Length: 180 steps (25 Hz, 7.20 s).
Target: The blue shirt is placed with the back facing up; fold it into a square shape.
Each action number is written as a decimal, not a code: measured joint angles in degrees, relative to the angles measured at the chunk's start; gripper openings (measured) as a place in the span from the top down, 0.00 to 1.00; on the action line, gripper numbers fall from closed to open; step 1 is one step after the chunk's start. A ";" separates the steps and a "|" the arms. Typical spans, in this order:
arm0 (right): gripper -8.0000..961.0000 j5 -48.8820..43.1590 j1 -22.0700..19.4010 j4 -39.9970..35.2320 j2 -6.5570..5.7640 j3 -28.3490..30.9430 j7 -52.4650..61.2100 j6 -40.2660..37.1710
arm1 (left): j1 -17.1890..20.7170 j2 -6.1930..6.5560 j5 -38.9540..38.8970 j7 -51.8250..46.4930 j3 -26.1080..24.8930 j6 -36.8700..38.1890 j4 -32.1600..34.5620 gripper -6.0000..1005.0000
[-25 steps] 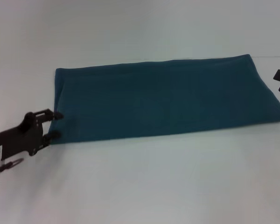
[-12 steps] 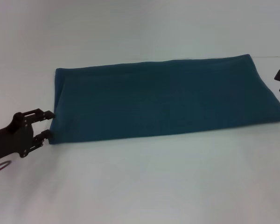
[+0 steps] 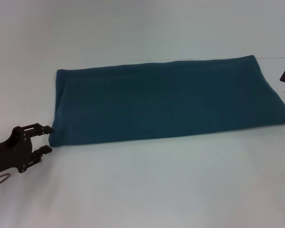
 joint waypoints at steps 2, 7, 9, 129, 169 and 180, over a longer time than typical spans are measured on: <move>0.28 0.00 -0.10 0.00 0.01 0.18 0.01 0.00 | -0.07 -0.10 0.00 -0.07 0.01 -0.63 -0.21 0.44; 0.28 0.00 -0.29 0.02 -0.04 0.99 0.27 -0.01 | -0.25 -0.20 -0.32 -0.41 -0.16 -2.66 -1.48 0.44; 0.28 0.00 -0.34 0.06 -0.07 1.21 0.35 -0.01 | -0.37 -0.20 -0.43 -0.61 -0.26 -3.23 -1.81 0.44; 0.28 -0.45 0.50 3.42 0.35 3.52 0.48 1.81 | -15.98 3.84 -0.68 20.06 5.42 15.19 16.21 0.94; 0.29 -0.45 0.74 4.62 0.35 2.17 0.46 3.85 | -25.96 -4.07 -3.13 24.94 54.47 -13.90 11.81 0.86; 0.29 -0.52 0.49 4.65 0.21 2.11 0.67 4.38 | -19.81 -3.51 -18.16 24.67 46.26 -14.41 16.97 0.44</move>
